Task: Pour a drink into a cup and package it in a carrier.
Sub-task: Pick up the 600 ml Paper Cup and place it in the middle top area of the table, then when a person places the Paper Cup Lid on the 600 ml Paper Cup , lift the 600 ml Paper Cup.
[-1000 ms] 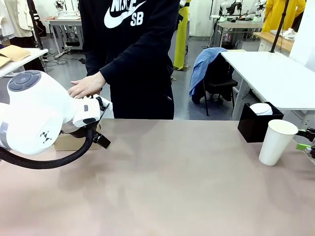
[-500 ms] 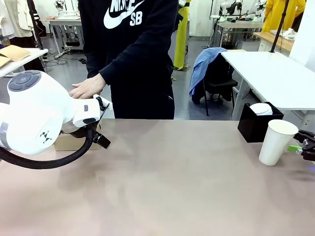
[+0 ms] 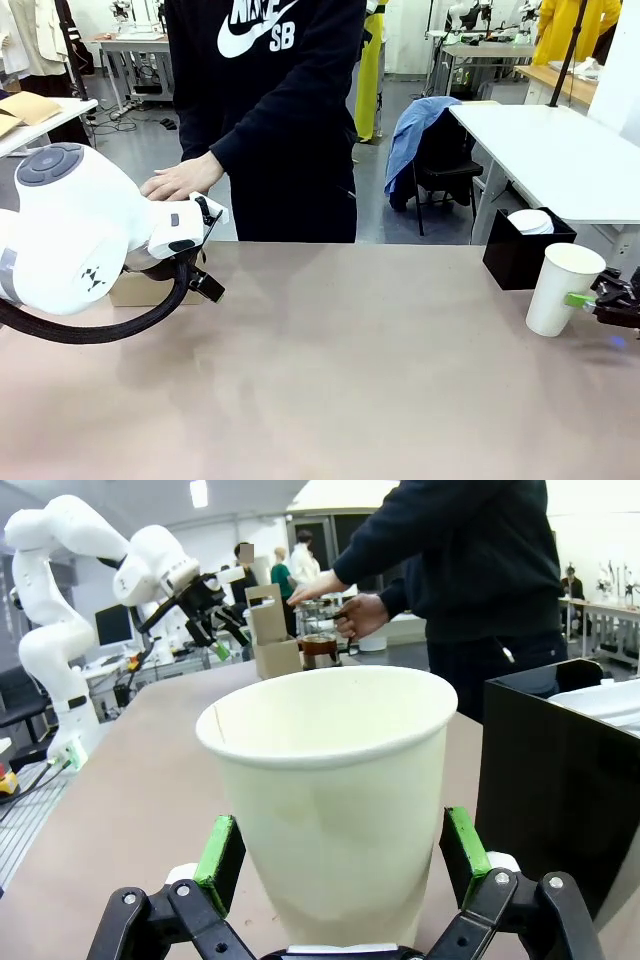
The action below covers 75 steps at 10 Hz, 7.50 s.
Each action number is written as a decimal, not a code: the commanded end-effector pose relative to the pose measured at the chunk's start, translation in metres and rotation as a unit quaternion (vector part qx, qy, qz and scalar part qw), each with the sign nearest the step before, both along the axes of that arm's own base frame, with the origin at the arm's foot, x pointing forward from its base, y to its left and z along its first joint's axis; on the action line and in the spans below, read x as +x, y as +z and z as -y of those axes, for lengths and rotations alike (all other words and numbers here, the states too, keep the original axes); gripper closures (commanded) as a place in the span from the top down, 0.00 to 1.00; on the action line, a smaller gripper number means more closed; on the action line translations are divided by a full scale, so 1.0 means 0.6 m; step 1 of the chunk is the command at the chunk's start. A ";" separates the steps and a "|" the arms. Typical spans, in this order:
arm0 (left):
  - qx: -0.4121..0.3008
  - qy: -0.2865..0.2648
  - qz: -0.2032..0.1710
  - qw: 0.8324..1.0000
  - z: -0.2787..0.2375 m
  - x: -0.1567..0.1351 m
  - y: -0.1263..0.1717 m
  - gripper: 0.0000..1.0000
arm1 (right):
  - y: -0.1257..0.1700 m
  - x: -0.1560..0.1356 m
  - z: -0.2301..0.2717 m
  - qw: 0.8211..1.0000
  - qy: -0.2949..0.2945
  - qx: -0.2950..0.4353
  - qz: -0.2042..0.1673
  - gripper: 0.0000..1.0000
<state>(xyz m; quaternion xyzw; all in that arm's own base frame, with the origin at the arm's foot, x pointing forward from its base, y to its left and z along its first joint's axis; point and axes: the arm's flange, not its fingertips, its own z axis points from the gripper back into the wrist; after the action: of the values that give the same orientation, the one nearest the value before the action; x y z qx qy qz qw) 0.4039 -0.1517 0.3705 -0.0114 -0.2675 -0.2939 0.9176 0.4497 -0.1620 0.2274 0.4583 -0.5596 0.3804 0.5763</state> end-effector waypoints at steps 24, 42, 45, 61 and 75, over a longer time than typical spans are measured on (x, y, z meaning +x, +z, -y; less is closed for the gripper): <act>0.000 0.000 0.000 1.000 0.000 0.000 0.000 1.00 | 0.170 0.216 -0.544 0.996 -0.074 0.033 0.048 0.81; 0.000 0.000 0.000 1.000 0.000 0.000 0.000 1.00 | 0.081 0.238 -0.586 0.997 -0.072 -0.001 0.036 0.81; 0.000 0.000 0.000 1.000 0.000 0.000 0.000 1.00 | 0.081 0.238 -0.586 0.997 -0.072 -0.001 0.036 0.81; 0.000 0.000 0.000 1.000 0.000 0.000 0.000 1.00 | 0.081 0.238 -0.586 0.997 -0.072 -0.001 0.036 0.81; 0.000 0.000 0.000 1.000 0.000 0.000 0.000 1.00 | 0.081 0.238 -0.586 0.997 -0.072 -0.001 0.036 0.81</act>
<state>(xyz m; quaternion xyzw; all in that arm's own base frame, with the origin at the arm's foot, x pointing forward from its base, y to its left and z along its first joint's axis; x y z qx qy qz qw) 0.4041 -0.1513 0.3702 -0.0111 -0.2672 -0.2935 0.9178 0.5919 0.1877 0.2733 0.4031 -0.6034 0.3605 0.5860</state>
